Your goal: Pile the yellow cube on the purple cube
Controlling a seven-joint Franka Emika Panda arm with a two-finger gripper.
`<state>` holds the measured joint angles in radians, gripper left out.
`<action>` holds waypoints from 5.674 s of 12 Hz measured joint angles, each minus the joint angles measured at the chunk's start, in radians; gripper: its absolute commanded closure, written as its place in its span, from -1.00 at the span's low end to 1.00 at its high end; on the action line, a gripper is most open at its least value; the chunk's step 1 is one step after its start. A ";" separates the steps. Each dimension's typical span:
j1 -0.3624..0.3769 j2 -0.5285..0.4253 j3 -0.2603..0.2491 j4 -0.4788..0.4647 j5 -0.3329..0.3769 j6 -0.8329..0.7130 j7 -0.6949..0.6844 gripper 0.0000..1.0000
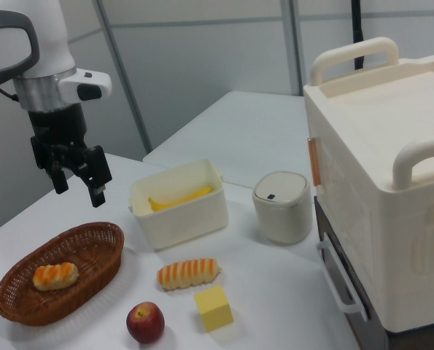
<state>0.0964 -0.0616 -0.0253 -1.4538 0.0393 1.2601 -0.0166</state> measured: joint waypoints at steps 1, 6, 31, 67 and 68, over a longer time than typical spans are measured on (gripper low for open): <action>0.000 0.000 0.000 -0.001 0.000 0.000 0.000 -1.00; 0.000 0.000 0.000 -0.001 0.000 0.000 0.000 -1.00; 0.000 0.000 0.000 -0.001 0.000 0.000 0.001 -1.00; -0.002 -0.019 -0.003 0.131 0.000 -0.029 0.024 -1.00; -0.002 -0.019 -0.003 0.138 0.000 -0.029 0.024 -1.00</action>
<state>0.0941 -0.0801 -0.0287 -1.3163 0.0393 1.2315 0.0071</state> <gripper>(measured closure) 0.000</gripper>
